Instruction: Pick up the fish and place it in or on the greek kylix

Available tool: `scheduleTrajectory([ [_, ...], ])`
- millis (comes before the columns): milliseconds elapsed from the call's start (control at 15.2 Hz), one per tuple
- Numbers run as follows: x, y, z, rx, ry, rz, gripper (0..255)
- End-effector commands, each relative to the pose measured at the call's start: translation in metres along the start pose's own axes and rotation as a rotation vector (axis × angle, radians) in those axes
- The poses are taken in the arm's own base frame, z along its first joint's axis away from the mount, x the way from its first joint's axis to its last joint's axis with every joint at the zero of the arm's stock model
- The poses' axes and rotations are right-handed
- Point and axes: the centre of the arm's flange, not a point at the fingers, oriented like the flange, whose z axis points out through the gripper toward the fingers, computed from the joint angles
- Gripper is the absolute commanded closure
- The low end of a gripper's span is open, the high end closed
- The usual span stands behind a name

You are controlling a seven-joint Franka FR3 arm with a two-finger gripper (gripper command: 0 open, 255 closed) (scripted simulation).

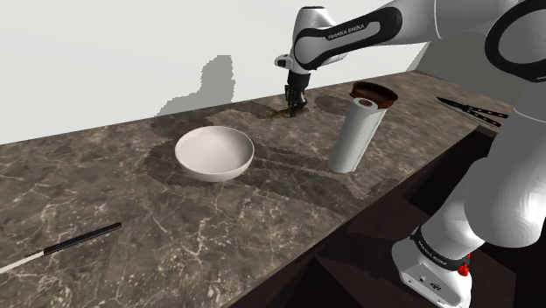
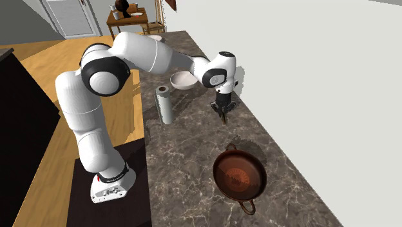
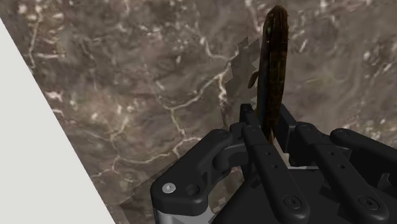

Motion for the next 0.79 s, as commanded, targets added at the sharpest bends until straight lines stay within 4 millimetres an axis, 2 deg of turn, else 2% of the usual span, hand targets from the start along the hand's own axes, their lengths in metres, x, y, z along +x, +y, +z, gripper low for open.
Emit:
scheduleTrajectory([
  [0,0.000,0.000,-0.005,0.001,0.000,0.000,255],
  [726,-0.002,0.001,-0.063,0.001,0.000,0.000,255],
])
